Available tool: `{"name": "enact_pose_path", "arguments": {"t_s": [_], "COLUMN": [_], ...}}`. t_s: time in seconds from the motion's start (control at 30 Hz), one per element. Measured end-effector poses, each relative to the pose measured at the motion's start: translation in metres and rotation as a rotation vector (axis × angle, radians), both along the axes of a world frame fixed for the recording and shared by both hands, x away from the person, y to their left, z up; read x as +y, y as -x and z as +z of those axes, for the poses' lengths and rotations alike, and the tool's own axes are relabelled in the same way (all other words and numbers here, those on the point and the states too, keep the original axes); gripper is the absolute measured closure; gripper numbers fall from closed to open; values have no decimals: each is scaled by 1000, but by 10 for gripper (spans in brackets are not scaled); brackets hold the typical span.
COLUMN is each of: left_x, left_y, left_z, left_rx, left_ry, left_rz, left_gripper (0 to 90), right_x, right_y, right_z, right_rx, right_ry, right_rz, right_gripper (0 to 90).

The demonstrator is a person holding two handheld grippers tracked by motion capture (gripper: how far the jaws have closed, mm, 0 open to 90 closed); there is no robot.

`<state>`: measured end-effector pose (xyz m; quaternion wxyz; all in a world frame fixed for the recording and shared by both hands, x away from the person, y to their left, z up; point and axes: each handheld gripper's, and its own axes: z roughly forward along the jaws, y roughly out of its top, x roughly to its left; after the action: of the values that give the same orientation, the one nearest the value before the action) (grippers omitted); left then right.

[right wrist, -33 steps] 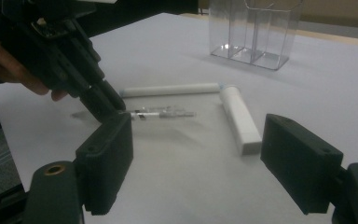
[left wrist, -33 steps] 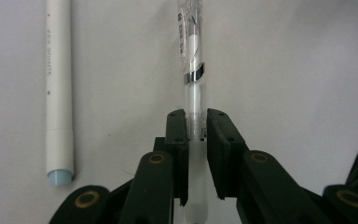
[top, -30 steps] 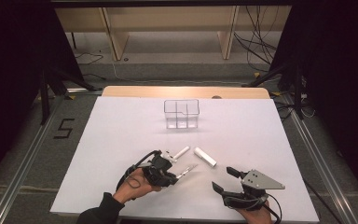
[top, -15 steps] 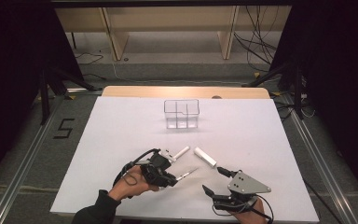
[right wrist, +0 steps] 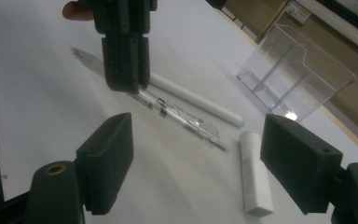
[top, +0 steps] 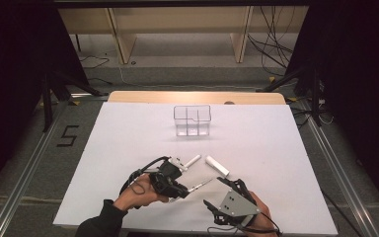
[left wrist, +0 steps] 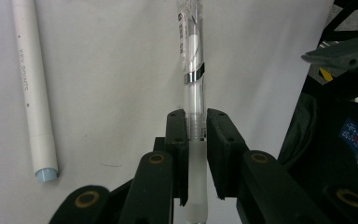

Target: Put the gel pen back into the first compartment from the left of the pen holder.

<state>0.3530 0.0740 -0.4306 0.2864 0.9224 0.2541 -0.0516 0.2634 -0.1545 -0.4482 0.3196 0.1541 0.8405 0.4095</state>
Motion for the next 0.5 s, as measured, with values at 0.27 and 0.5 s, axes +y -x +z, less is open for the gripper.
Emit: {"name": "enact_pose_path", "arguments": {"t_s": [0.27, 0.5], "left_x": [-1, -3], "left_y": [1, 3], "left_z": [0, 2], "left_rx": [3, 9], "left_ry": [0, -5], "left_rz": [-13, -36], "left_gripper": [790, 790], "right_x": [23, 41], "right_y": [5, 8], "right_z": [-7, -16], "right_rx": [-137, -254], "right_ry": [185, 334], "right_rz": [25, 53], "right_gripper": [280, 329]}}
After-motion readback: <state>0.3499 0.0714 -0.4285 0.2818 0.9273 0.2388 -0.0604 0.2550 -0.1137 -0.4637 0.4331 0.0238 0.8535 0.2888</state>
